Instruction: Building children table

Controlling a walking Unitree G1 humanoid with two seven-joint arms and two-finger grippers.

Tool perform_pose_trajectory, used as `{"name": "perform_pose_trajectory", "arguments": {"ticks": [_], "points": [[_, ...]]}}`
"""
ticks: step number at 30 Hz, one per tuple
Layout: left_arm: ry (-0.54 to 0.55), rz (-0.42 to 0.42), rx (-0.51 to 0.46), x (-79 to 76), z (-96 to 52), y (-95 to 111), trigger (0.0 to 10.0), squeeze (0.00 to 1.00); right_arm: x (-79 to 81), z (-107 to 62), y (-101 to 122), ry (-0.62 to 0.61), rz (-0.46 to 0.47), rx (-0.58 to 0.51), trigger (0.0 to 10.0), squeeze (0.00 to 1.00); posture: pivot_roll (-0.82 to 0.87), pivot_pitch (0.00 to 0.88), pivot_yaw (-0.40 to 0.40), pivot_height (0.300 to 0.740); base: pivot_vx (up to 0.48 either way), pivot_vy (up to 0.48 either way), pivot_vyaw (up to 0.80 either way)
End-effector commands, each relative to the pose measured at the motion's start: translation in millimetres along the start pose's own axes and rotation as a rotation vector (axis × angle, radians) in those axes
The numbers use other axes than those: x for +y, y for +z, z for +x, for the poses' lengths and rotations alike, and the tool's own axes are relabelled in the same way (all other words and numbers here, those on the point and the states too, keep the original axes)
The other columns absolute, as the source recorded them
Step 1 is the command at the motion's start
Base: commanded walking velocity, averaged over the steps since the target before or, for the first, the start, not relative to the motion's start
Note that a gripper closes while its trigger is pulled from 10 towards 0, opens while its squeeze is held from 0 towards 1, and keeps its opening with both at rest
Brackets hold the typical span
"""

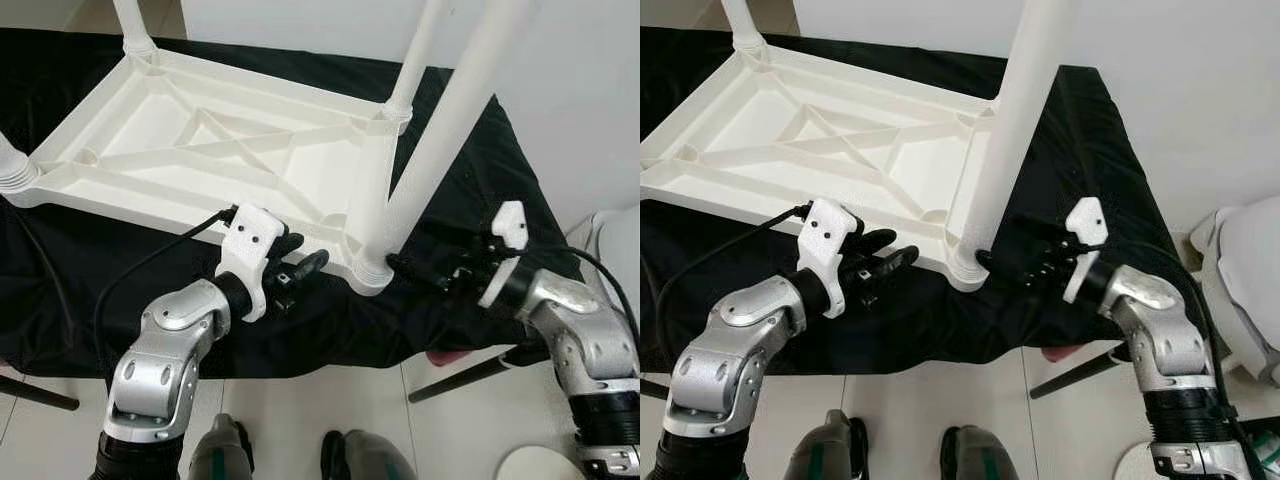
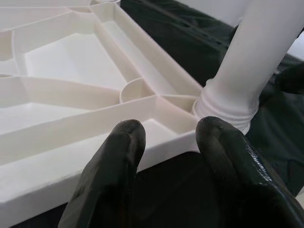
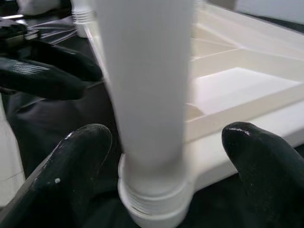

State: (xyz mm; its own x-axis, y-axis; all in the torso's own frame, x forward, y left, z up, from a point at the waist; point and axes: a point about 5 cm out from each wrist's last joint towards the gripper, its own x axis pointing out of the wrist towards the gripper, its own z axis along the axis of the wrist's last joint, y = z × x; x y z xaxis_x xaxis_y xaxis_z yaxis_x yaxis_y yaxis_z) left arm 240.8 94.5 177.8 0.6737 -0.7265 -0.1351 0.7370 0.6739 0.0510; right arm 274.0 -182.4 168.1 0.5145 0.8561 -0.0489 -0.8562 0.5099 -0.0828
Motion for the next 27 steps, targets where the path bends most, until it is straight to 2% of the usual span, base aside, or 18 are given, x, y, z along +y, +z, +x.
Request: {"name": "perform_pose_trajectory", "arguments": {"ticks": [1, 8, 12, 15, 20, 23, 27], "points": [[0.048, 0.01, 0.007, -2.3, 0.1, -0.1, 10.0, 0.0, 1.4, 1.3, -4.8, 0.04, 0.005, 0.024, 10.0, 0.0, -0.01, 0.078, -0.105, 0.74, 0.0, 0.0, 0.0], [0.045, 0.012, 0.009, -5.9, 2.5, 0.9, 10.0, 0.0, -0.9, 2.7, -7.7, 0.075, -0.005, 0.042, 10.0, 0.0, -0.01, 0.08, -0.117, 0.74, 0.0, 0.0, 0.0], [0.047, 0.043, 0.0, -6.9, 7.5, -2.2, 10.0, 0.0, -10.8, 16.5, -7.9, 0.014, -0.011, -0.01, 10.0, 0.0, -0.02, 0.084, -0.12, 0.74, 0.0, 0.0, 0.0], [0.027, 0.034, -0.05, -9.3, 6.5, 1.4, 10.0, 0.0, -13.9, 22.4, -9.4, -0.025, -0.004, -0.028, 10.0, 0.0, -0.03, 0.08, -0.112, 0.74, 0.0, 0.0, 0.0], [0.003, 0.01, -0.043, -13.7, 5.5, -1.0, 10.0, 0.0, -15.8, 29.6, -11.9, -0.065, 0.005, -0.048, 10.0, 0.0, -0.02, 0.076, -0.109, 0.74, 0.0, 0.0, 0.0], [-0.047, 0.079, -0.025, -23.8, 0.4, -1.0, 10.0, 0.0, -7.6, 44.1, -21.5, -0.114, 0.029, -0.082, 10.0, 0.0, 0.0, 0.065, -0.112, 0.74, 0.0, 0.0, 0.0], [-0.058, 0.104, -0.023, -25.5, -1.2, -0.2, 10.0, 0.0, -6.5, 47.4, -24.0, -0.128, 0.036, -0.089, 10.0, 0.0, 0.0, 0.064, -0.112, 0.74, 0.0, 0.0, 0.0]]}}
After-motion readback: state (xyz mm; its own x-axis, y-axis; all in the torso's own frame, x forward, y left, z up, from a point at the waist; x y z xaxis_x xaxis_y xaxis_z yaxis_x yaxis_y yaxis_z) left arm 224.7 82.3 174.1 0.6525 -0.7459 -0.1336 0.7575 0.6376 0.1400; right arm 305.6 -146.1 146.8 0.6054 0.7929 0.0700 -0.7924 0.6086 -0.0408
